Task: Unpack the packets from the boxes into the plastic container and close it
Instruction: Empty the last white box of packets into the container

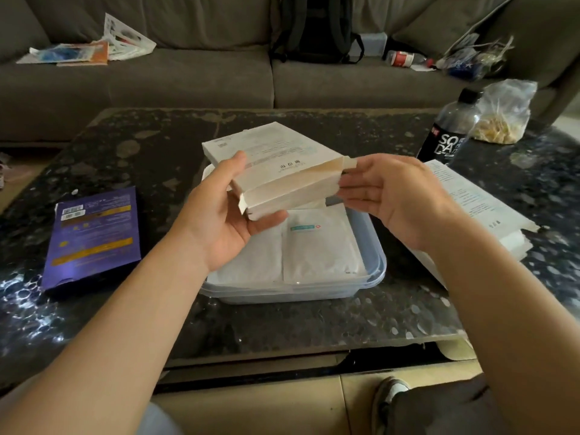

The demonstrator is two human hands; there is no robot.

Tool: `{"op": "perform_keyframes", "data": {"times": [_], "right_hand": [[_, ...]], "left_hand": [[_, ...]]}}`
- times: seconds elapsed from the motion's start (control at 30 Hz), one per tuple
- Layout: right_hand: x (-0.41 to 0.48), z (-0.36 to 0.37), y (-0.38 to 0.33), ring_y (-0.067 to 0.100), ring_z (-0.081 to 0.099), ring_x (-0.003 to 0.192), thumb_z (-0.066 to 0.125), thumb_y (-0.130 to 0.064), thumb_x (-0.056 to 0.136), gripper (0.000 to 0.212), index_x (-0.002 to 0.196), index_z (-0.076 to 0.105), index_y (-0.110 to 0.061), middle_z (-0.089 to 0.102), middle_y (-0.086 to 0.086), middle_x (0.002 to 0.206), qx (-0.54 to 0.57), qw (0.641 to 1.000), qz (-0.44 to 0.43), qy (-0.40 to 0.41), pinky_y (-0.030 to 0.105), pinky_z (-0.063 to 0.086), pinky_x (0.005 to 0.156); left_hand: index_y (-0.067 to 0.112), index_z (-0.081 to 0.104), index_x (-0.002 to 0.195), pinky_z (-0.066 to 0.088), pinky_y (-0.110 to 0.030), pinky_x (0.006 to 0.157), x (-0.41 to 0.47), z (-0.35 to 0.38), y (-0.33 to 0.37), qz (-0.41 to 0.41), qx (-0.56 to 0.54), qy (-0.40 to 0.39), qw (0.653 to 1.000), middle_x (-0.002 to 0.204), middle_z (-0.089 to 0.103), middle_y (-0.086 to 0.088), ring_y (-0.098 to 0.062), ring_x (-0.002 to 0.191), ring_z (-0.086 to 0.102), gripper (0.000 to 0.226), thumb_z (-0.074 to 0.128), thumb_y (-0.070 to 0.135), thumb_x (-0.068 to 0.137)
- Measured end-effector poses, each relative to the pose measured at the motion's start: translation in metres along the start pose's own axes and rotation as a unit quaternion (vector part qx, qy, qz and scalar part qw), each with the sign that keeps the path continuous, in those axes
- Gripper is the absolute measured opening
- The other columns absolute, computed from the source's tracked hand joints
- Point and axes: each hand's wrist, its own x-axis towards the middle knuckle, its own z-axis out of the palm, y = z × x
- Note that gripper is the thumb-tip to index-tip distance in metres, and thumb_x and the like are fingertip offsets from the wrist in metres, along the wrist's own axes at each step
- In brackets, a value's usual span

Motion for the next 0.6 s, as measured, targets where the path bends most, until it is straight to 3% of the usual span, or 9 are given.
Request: {"op": "perform_keyframes", "data": {"times": [0.1,0.17,0.3,0.4,0.6], "right_hand": [[-0.013,-0.017,-0.005,0.027,0.071,0.089,0.054,-0.023,0.097,0.022,0.104,0.067,-0.007,0.073,0.015,0.097,0.105,0.994,0.014,-0.013,0.041,0.059,0.086],[-0.022,-0.032,-0.008,0.026,0.071,0.088,0.06,-0.018,0.098,0.012,0.103,0.066,-0.009,0.071,0.014,0.097,0.081,0.996,-0.008,0.029,0.042,0.062,0.079],[-0.038,-0.073,-0.013,0.03,0.07,0.099,0.062,-0.013,0.097,0.01,0.105,0.068,-0.009,0.067,0.014,0.111,0.039,0.991,-0.012,0.126,0.047,0.063,0.075],[-0.045,-0.108,-0.012,0.028,0.069,0.094,0.062,-0.015,0.097,0.009,0.101,0.07,-0.014,0.067,0.012,0.109,0.003,0.982,-0.013,0.191,0.041,0.063,0.07],[-0.046,-0.165,0.006,0.025,0.065,0.094,0.057,-0.015,0.095,0.016,0.096,0.073,-0.018,0.067,0.003,0.1,-0.087,0.959,-0.002,0.271,0.034,0.059,0.062]], "left_hand": [[0.026,0.062,0.136,0.064,-0.054,0.07,-0.006,0.027,-0.01,-0.022,0.033,-0.038,0.998,0.121,0.077,-0.006,-0.029,0.106,0.076,0.034,0.052,0.039,0.106],[0.029,0.059,0.138,0.062,-0.059,0.077,-0.006,0.049,-0.018,-0.021,0.047,-0.06,0.997,0.124,0.076,-0.005,-0.031,0.111,0.075,0.034,0.052,0.038,0.106],[0.032,0.058,0.138,0.064,-0.051,0.084,0.001,0.095,-0.036,0.004,0.097,-0.08,0.992,0.12,0.077,-0.001,-0.024,0.109,0.075,0.032,0.056,0.032,0.105],[0.025,0.061,0.135,0.065,-0.043,0.076,0.01,0.13,-0.055,-0.009,0.129,-0.089,0.988,0.116,0.079,-0.002,-0.022,0.098,0.078,0.03,0.058,0.031,0.105],[0.02,0.062,0.13,0.065,-0.044,0.079,0.028,0.176,-0.094,-0.059,0.173,-0.097,0.978,0.121,0.075,-0.012,-0.031,0.105,0.074,0.024,0.054,0.024,0.107]]}}
